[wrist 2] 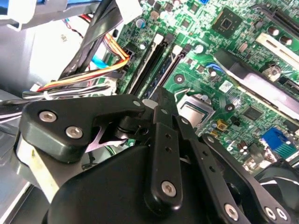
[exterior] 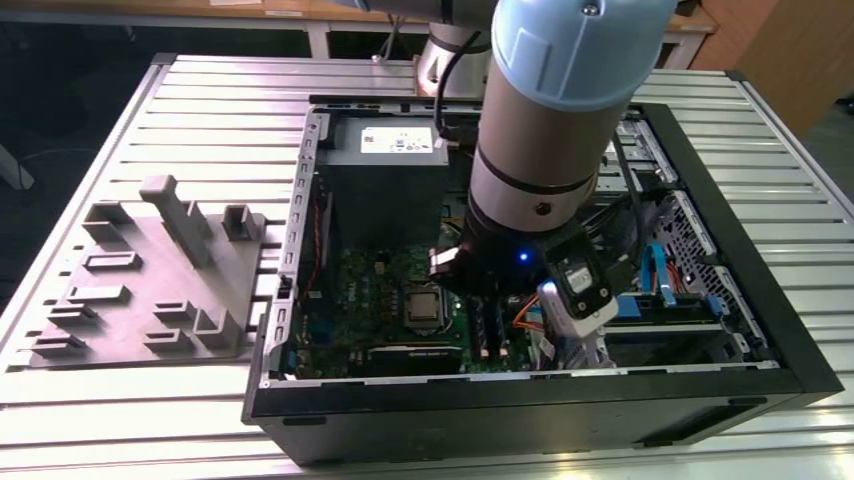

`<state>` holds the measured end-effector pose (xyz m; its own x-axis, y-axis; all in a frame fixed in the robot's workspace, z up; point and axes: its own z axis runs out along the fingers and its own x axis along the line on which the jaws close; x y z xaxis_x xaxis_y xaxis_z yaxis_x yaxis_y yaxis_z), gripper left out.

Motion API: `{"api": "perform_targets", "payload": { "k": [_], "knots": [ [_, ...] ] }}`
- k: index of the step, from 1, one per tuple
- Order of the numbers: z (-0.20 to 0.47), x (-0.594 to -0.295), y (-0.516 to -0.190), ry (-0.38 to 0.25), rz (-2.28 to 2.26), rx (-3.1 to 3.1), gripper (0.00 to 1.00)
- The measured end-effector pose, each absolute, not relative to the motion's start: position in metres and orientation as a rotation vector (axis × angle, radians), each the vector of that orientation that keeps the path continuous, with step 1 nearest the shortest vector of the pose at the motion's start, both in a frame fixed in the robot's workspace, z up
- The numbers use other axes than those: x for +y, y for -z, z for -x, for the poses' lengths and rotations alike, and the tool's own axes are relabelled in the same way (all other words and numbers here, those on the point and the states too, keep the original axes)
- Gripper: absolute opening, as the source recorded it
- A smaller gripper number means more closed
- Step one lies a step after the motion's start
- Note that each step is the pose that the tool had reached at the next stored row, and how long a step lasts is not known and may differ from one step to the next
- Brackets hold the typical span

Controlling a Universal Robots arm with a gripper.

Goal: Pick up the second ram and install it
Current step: 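Press down the second ram until it locks into place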

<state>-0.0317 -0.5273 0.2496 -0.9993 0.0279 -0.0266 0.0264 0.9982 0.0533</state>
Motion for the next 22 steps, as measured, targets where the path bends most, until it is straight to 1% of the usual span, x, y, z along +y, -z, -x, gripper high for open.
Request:
{"api": "perform_targets", "payload": {
  "k": [13, 22],
  "knots": [
    [0.032, -0.502, -0.249, -0.083, -0.042, 3.113, 0.1],
    [0.032, -0.494, -0.25, -0.082, -0.042, 3.113, 0.1]
  ]
}}
